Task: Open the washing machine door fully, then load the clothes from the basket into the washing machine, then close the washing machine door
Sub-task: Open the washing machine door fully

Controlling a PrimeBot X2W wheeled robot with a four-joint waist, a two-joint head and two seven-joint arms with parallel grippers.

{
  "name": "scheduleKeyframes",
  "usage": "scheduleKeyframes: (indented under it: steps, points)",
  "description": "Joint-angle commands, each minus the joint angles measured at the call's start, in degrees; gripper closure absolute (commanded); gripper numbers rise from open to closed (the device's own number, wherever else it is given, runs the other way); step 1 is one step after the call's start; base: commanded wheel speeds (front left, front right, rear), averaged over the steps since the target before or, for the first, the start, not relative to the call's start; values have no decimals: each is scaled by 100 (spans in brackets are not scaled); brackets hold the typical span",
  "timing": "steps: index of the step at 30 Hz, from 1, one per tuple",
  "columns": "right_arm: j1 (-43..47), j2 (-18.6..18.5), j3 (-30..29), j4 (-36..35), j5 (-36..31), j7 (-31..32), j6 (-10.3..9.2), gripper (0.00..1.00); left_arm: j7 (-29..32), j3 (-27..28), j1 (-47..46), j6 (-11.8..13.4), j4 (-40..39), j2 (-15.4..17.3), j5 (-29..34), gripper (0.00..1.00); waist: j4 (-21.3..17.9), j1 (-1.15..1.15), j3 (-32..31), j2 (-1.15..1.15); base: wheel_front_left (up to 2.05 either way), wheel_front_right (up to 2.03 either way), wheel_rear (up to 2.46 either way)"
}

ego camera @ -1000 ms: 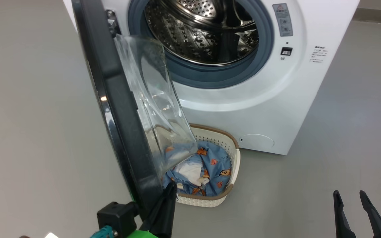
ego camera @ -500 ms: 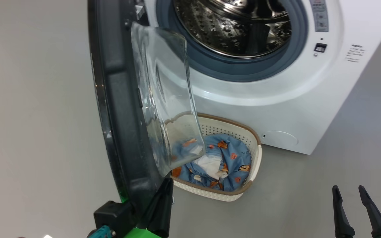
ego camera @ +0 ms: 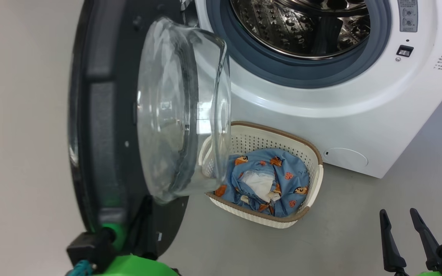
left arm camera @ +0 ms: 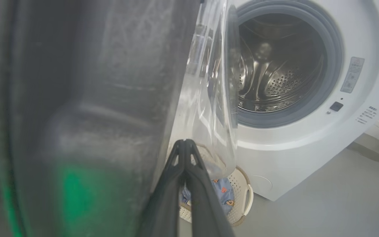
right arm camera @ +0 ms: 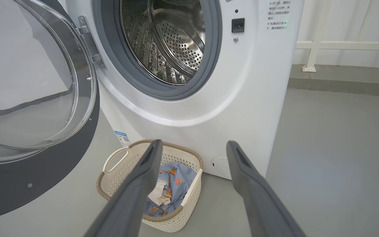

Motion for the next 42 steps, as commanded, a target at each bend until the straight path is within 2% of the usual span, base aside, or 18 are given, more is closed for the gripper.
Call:
scheduleKeyframes:
  steps: [1,12,20,26,36,42]
  points:
    - [-151,-71,154,-150,-21,-68,9,0,-90,370,-201,98,-43,71,-3,100,6,0,-7,0,0,0,0]
    - [-97,-71,210,-177,-105,-68,9,0,-765,1253,-412,195,806,123,-395,100,-93,0,4,0,0,0,0]
    - [-51,-71,287,-146,-140,-68,9,0,-1457,1878,-808,199,1861,124,-674,100,-253,0,-61,0,0,0,0]
    - [27,-71,269,-143,-142,-68,9,0,-1876,2402,-1373,73,2774,113,-1040,100,-314,0,-86,0,0,0,0]
    - [-2,-71,345,-112,-100,-68,9,0,-2081,3022,-2201,-99,4134,253,-942,100,-387,0,-118,0,0,0,0]
    - [2,-71,354,-87,-71,-68,9,0,-2086,3308,-2428,-205,4516,290,-647,100,-433,0,-148,0,0,0,0]
